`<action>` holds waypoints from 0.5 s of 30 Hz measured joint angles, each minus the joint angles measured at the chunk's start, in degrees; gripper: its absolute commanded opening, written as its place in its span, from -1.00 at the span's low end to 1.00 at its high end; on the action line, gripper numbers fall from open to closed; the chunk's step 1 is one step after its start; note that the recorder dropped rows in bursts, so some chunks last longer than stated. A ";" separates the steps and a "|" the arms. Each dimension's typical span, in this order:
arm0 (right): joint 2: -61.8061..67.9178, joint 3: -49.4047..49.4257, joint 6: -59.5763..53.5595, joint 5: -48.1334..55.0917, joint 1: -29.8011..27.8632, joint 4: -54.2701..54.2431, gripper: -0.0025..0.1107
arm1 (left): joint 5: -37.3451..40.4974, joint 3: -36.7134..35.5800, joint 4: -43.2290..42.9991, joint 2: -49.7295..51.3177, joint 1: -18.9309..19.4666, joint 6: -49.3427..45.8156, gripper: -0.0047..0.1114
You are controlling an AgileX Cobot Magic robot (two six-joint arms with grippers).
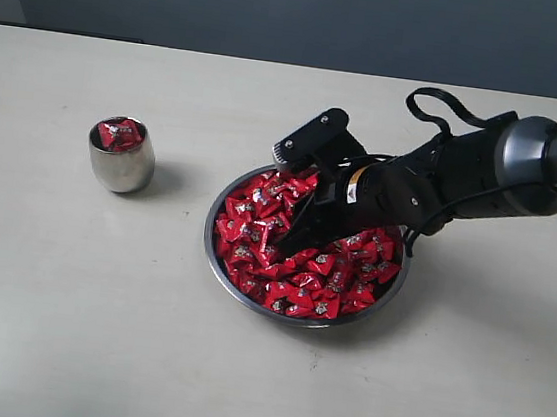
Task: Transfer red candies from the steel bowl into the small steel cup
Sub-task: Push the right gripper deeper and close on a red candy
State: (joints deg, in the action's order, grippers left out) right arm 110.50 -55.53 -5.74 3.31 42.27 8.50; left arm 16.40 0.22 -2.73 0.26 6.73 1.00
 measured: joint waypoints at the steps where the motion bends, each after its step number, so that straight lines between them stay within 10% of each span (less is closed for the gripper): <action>1: 0.00 0.00 0.00 0.00 0.00 0.00 -0.12 | 0.00 0.00 0.00 0.00 0.00 0.00 -0.91; 8: 1.26 0.00 0.00 0.21 0.00 0.00 -0.16 | 0.00 0.00 0.00 0.00 0.00 0.00 -0.91; 15: 2.33 0.00 0.00 0.21 0.00 0.00 -0.67 | 0.00 0.00 0.00 0.00 0.00 0.00 -0.91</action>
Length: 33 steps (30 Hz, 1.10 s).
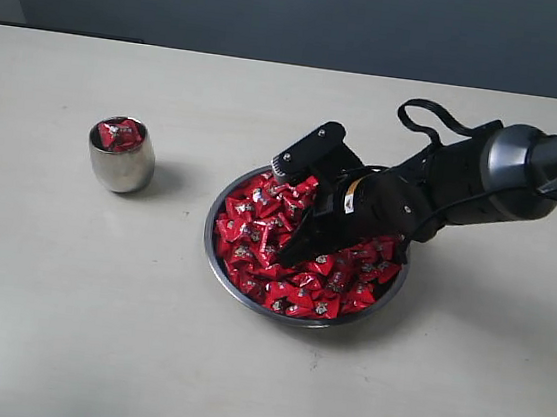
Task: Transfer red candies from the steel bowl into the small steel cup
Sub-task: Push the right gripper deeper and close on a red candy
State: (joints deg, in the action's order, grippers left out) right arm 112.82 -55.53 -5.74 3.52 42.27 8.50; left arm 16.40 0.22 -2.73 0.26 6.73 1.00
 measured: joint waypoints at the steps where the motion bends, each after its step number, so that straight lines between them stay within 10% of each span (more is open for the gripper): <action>1: 0.00 0.00 0.00 0.00 0.00 0.00 -0.70 | 0.00 0.00 0.00 0.00 0.00 0.00 -0.91; 33: -7.67 0.00 1.27 1.74 -3.33 0.00 -0.97 | 0.00 0.00 0.00 0.00 0.00 0.00 -0.91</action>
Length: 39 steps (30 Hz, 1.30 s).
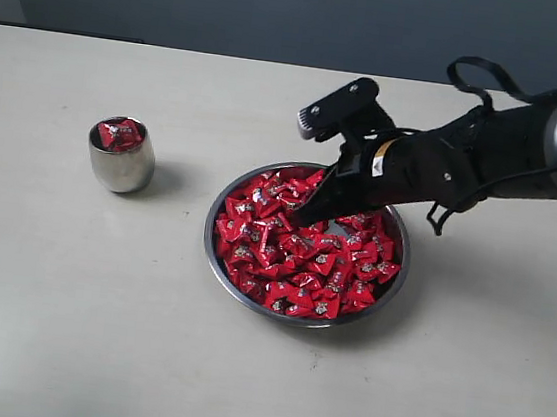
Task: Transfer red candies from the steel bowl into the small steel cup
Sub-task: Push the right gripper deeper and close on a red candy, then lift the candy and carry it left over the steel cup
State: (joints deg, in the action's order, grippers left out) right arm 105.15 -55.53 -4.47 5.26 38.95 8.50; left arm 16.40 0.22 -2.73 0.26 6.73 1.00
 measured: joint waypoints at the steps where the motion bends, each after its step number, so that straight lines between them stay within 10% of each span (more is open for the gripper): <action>1: -0.53 0.00 0.15 0.00 -0.49 0.00 -0.97 | 0.00 0.00 0.00 0.00 0.00 0.00 -0.91; 15: -2.00 -2.83 0.40 -8.32 -0.07 -1.73 -0.97 | 0.00 0.00 0.00 0.00 0.00 0.00 -0.91; 39: 21.99 -38.56 -1.09 0.77 10.16 1.41 -0.97 | 0.00 0.00 0.00 0.00 0.00 0.00 -0.91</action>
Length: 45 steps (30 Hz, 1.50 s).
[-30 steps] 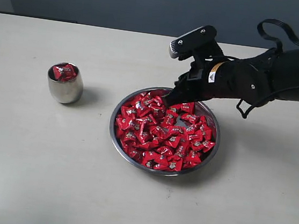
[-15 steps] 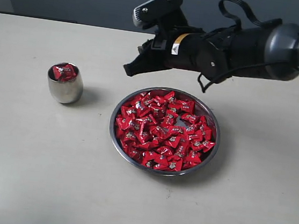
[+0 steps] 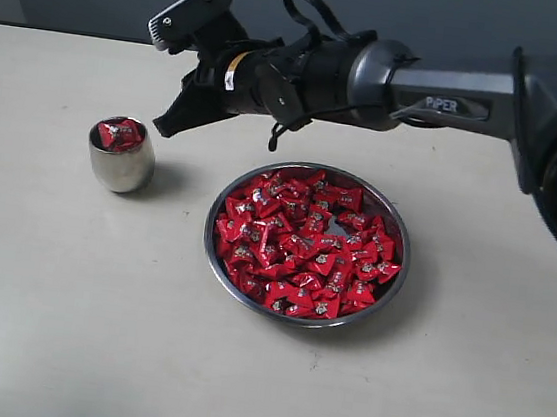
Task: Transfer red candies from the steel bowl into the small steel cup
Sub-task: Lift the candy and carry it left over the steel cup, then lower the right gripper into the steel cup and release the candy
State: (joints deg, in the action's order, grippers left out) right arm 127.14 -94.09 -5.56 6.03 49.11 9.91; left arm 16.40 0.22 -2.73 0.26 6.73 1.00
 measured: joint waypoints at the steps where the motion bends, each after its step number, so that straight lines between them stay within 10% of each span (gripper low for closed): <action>1: 0.59 -0.83 -0.66 0.66 0.21 0.00 -0.97 | 0.00 0.00 0.00 0.00 0.00 0.00 -0.91; 28: 2.09 -4.78 -11.44 2.13 7.13 -3.85 -0.97 | 0.00 0.00 0.00 0.00 0.00 0.00 -0.91; 38: 2.52 -16.95 -13.07 22.46 4.08 -11.49 -0.97 | 0.00 0.00 0.00 0.00 0.00 0.00 -0.91; 45: 2.66 -21.64 -34.34 33.62 1.14 -32.76 -0.97 | 0.00 0.00 0.00 0.00 0.00 0.00 -0.91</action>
State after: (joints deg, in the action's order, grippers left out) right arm 129.80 -115.73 -39.90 39.65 50.25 -22.86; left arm 16.40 0.22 -2.73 0.26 6.73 1.00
